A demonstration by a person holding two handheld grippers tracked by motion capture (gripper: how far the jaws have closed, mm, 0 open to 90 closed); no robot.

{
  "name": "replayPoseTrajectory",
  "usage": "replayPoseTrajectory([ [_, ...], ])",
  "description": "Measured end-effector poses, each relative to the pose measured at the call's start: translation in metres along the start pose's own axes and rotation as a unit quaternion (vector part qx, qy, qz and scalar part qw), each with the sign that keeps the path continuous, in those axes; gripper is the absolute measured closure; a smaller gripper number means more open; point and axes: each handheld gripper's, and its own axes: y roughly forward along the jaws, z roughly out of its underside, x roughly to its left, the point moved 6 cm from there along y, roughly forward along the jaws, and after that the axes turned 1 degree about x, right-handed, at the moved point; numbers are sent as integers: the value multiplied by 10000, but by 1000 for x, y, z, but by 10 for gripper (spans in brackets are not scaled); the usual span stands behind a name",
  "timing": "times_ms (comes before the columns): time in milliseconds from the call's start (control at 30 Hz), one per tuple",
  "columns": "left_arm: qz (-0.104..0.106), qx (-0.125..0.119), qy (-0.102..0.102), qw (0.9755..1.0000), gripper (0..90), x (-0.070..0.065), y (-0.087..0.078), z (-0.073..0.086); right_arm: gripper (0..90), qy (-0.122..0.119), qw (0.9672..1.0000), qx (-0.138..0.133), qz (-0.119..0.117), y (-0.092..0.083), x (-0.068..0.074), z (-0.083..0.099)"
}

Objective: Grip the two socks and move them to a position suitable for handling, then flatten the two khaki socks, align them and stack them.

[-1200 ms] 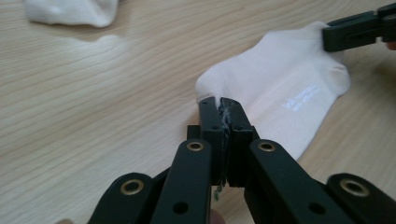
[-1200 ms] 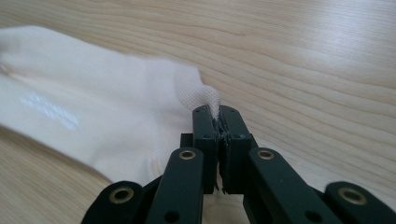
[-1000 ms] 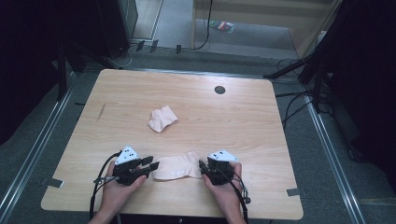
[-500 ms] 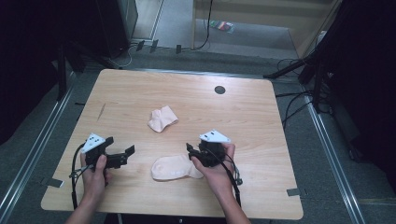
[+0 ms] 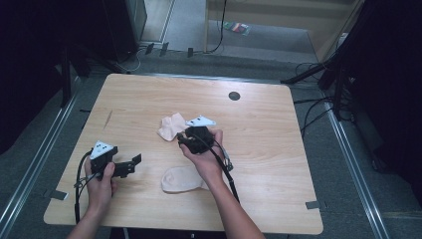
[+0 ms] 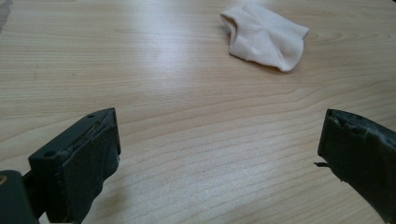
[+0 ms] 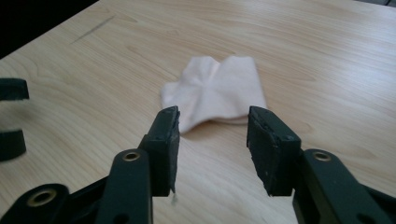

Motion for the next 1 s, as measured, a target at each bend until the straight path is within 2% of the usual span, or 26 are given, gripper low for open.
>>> replayPoseTrajectory([
  [33,-14,37,37,10000,0,0,1,1,610,-117,9998,90,-132,13,10,-3],
  [67,-14,37,37,10000,0,0,1,1,610,-117,9998,90,-132,13,10,-3],
  [100,-24,67,33,10000,0,0,1,1,632,-246,9993,203,-215,28,20,-4],
  [133,-24,67,33,10000,0,0,1,1,632,-246,9993,203,-215,28,20,-4],
  [167,-16,66,1,10000,0,0,2,1,628,-289,9988,330,-226,44,28,-3],
  [200,-16,66,1,10000,0,0,2,1,628,-289,9988,330,-226,44,28,-3],
  [267,-25,71,-3,10000,0,0,1,1,612,-315,9985,411,-202,57,34,-3],
  [300,-26,81,-13,10000,0,0,2,2,593,-343,9981,494,-156,68,38,-3],
  [400,-19,95,-26,9999,0,0,2,2,578,-312,9981,525,-94,77,39,-5],
  [433,-21,93,-37,9999,0,0,2,2,574,-341,9977,584,50,85,38,-4],
  [500,-24,97,-51,9999,0,0,2,1,567,-380,9972,613,183,92,38,-3],
  [600,-39,103,-39,9999,0,0,2,2,615,-582,9952,698,367,100,40,1],
  [633,-39,103,-39,9999,0,0,2,2,615,-582,9952,698,367,100,40,1],
  [667,-29,106,-37,9999,0,0,2,2,652,-724,9938,714,447,102,40,2],
  [700,-27,103,-40,9999,0,0,2,2,739,-838,9919,778,556,105,41,6],
  [733,-27,103,-40,9999,0,0,2,2,739,-838,9919,778,556,105,41,6],
  [767,-30,105,-56,9999,0,0,2,1,845,-836,9913,782,654,105,40,6],
  [800,-30,105,-56,9999,0,0,2,1,845,-836,9913,782,654,105,40,6],
  [833,-27,112,-61,9999,0,0,2,1,885,-851,9906,804,706,105,40,6],
  [867,-24,109,-63,9999,0,0,2,1,894,-824,9910,823,658,104,41,5],
  [900,-27,109,-66,9999,0,0,2,1,900,-707,9929,793,540,100,41,3],
  [933,-27,109,-66,9999,0,0,2,1,900,-707,9929,793,540,100,41,3],
  [967,-38,98,-71,9999,0,1,3,1,900,-537,9954,684,393,92,41,-3],
  [1000,-38,98,-71,9999,0,1,3,1,900,-537,9954,684,393,92,41,-3],
])
